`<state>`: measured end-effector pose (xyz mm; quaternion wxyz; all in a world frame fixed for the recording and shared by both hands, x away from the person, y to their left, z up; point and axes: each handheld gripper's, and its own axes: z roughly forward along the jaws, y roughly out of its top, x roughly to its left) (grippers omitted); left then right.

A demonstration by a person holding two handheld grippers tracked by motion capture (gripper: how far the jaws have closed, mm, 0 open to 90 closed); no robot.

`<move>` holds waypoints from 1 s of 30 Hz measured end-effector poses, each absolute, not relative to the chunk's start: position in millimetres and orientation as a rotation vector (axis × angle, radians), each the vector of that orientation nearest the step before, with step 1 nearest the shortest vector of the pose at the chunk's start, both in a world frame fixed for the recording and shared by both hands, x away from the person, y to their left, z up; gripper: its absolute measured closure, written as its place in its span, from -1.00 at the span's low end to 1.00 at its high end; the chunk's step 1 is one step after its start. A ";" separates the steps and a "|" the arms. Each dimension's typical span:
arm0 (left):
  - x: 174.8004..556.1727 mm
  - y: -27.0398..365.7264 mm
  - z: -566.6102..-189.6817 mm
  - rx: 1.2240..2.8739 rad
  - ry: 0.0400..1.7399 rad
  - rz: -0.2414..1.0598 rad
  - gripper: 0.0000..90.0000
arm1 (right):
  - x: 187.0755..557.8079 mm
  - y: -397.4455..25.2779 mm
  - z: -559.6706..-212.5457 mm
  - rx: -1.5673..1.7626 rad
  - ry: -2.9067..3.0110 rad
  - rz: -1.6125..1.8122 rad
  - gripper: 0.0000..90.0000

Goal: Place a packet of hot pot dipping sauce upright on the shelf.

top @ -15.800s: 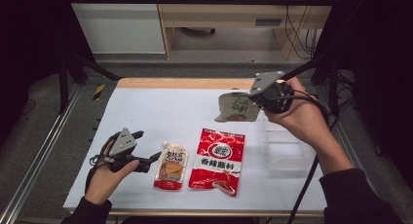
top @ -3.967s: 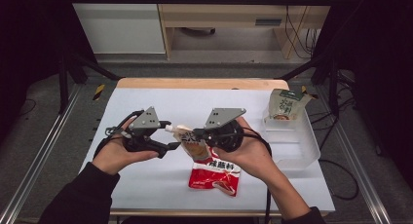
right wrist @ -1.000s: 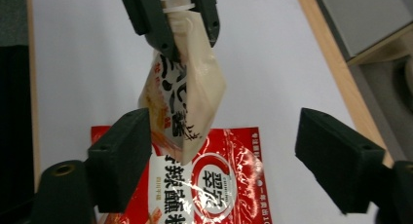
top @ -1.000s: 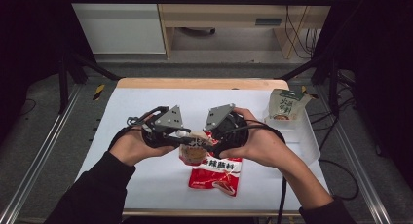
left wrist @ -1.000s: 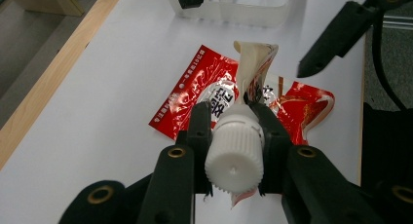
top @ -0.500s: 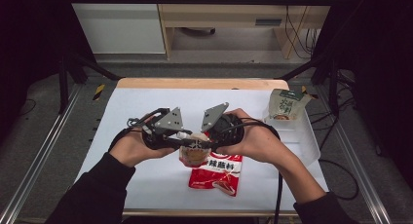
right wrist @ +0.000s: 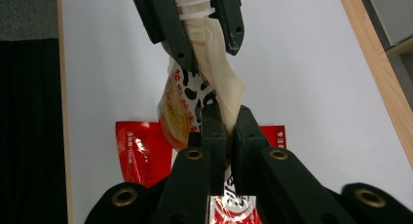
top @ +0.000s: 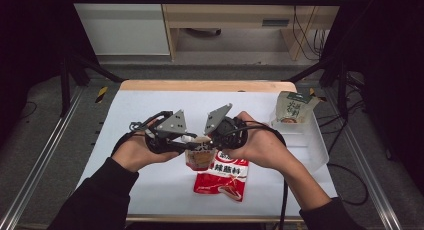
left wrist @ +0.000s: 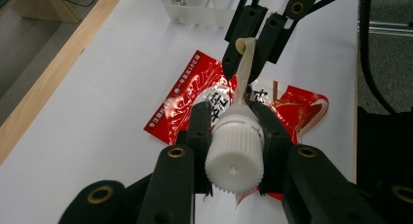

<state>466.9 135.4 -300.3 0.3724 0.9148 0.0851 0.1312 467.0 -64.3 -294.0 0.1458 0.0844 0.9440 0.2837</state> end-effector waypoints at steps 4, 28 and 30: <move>468.0 138.2 -300.6 2.311 0.250 0.331 0.61 | 466.4 -62.8 -289.6 0.261 2.711 0.810 0.96; 453.5 166.6 -324.6 2.231 0.428 0.415 -0.81 | 473.3 -100.5 -265.7 0.291 2.628 0.778 0.97; 452.9 172.2 -329.0 2.216 0.453 0.419 -0.87 | 473.9 -106.3 -263.6 0.303 2.624 0.781 0.97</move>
